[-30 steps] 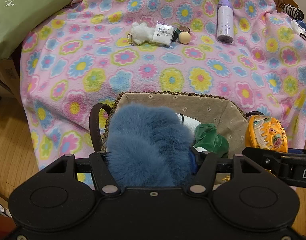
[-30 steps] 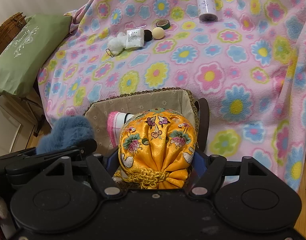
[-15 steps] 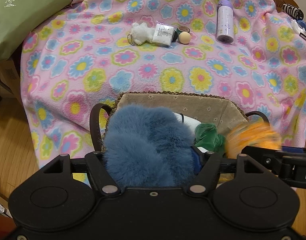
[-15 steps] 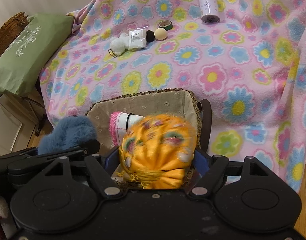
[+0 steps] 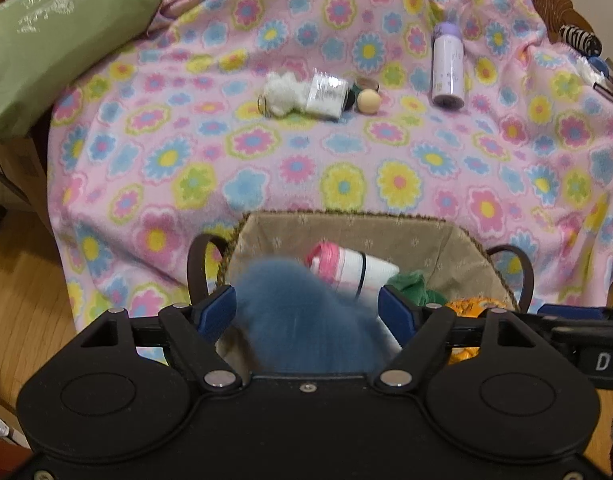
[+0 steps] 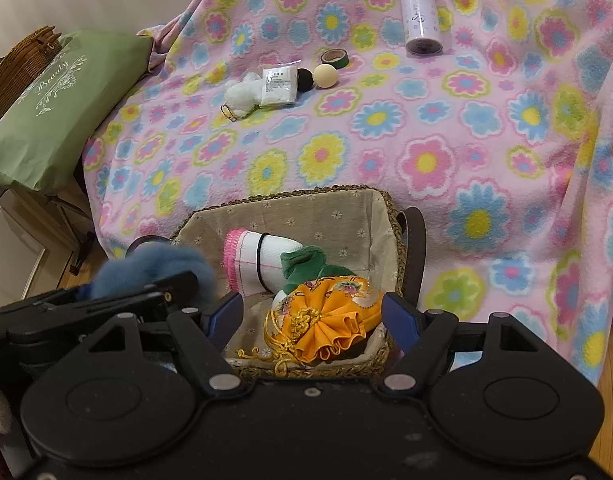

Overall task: Organize soft objects
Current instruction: 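Lower the pouch into the basket and open the right tool while the left tool releases the scrunchie, then lift both tools out of the basket and move toward the white plush and cotton pack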

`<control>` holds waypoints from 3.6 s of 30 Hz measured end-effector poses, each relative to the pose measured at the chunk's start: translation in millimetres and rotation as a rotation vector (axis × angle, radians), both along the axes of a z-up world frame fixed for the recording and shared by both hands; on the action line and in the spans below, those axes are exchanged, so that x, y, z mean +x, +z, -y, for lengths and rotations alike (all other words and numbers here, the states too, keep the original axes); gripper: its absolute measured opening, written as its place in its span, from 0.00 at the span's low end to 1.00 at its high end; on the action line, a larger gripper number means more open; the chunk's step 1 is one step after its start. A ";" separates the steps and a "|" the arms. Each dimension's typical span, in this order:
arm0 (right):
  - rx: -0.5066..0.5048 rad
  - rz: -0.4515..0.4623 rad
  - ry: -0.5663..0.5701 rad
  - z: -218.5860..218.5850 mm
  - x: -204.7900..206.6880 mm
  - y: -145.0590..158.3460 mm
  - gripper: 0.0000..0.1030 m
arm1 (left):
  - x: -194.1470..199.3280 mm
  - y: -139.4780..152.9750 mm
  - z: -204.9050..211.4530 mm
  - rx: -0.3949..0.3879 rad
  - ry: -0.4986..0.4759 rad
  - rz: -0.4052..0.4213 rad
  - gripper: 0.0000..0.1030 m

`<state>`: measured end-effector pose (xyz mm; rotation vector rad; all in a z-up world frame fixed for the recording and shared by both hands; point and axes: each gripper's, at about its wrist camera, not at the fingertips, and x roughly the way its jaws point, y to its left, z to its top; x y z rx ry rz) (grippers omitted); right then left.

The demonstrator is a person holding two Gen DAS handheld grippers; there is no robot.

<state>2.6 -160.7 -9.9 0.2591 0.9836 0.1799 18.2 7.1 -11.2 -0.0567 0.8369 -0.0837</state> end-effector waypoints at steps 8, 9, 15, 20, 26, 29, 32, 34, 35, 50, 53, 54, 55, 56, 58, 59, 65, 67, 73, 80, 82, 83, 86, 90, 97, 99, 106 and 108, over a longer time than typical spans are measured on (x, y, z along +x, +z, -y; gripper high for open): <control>0.001 0.000 0.000 0.4 0.1 0.0 0.74 | 1.8 -0.9 1.0 0.012 0.004 -0.005 0.72; 0.001 0.000 0.000 0.3 0.1 -0.1 0.74 | 1.4 -1.2 0.9 0.014 0.005 -0.007 0.72; 0.000 0.000 0.000 0.3 0.2 -0.2 0.74 | 2.1 -4.1 1.6 0.017 0.008 -0.024 0.72; 0.001 0.000 0.000 0.3 0.2 -0.2 0.74 | 2.0 -4.9 1.5 0.022 0.010 -0.030 0.72; 0.000 -0.002 -0.001 1.7 0.1 -0.3 0.74 | 2.6 -5.5 1.1 0.027 0.015 -0.033 0.72; 0.001 -0.002 0.000 1.4 0.3 -0.4 0.74 | 3.1 -6.0 0.9 0.027 0.015 -0.037 0.72; 0.002 -0.002 0.000 1.6 0.4 -0.5 0.74 | 2.8 -6.1 0.3 0.027 0.016 -0.039 0.72; 0.002 -0.002 0.000 1.5 0.5 -0.5 0.74 | 2.7 -6.3 0.2 0.028 0.016 -0.040 0.72; 0.002 -0.002 0.000 1.6 0.5 -0.4 0.75 | 2.5 -6.8 -0.1 0.028 0.016 -0.041 0.72; 0.002 -0.004 -0.001 3.3 0.5 -0.7 0.75 | 2.8 -8.4 0.0 0.031 0.019 -0.050 0.72; 0.002 -0.004 0.000 3.2 0.6 -0.6 0.75 | 2.8 -8.5 0.0 0.031 0.019 -0.052 0.72; 0.002 -0.004 -0.001 3.0 0.8 -0.6 0.75 | 3.2 -8.7 -0.2 0.032 0.019 -0.052 0.72; 0.002 -0.004 -0.001 2.9 0.8 -0.6 0.75 | 3.1 -8.8 -0.3 0.031 0.019 -0.052 0.72; 0.002 -0.004 -0.001 3.1 0.7 -0.6 0.75 | 3.3 -8.8 -0.2 0.032 0.019 -0.053 0.72; 0.002 -0.005 -0.001 2.8 0.9 -0.6 0.75 | 3.2 -8.8 -0.4 0.032 0.019 -0.053 0.72; 0.003 -0.005 -0.001 3.3 0.6 -0.6 0.75 | 3.4 -8.8 -0.2 0.032 0.019 -0.053 0.72; 0.003 -0.006 -0.001 5.2 0.7 -2.1 0.75 | 2.7 -9.5 -0.7 0.036 0.019 -0.055 0.72; 0.000 -0.007 0.000 5.5 1.0 -2.9 0.75 | 3.2 -9.5 -0.7 0.036 0.018 -0.054 0.72; -0.014 -0.009 0.015 2.6 3.5 -6.9 0.76 | 5.0 -9.0 -1.7 0.050 0.023 -0.044 0.72; -0.033 0.022 0.024 -0.5 9.1 -2.9 0.77 | 12.8 -5.7 0.8 0.070 0.031 -0.024 0.72; -0.038 0.040 0.028 -1.1 11.0 -0.6 0.78 | 15.9 -4.8 2.2 0.079 0.026 -0.017 0.72; -0.038 0.047 0.032 -1.2 12.1 0.2 0.78 | 17.4 -4.2 2.7 0.083 0.023 -0.014 0.72; -0.037 0.061 0.040 -2.2 18.4 1.5 0.79 | 24.2 -1.8 3.0 0.095 0.015 -0.001 0.73; -0.035 0.068 0.049 -2.2 30.4 1.9 0.79 | 37.9 2.6 0.1 0.103 0.018 0.016 0.74; -0.057 0.074 0.040 2.4 61.0 0.4 0.80 | 73.4 4.2 -6.4 0.131 0.037 0.048 0.80; -0.065 0.076 0.033 3.7 70.9 -0.5 0.80 | 83.8 3.1 -7.9 0.138 0.040 0.057 0.80; -0.091 0.083 0.027 7.1 109.1 -6.2 0.82 | 128.3 -2.9 -11.3 0.166 0.032 0.097 0.80; -0.100 0.083 0.029 6.4 120.0 -7.6 0.82 | 141.5 -4.9 -10.4 0.184 0.026 0.111 0.80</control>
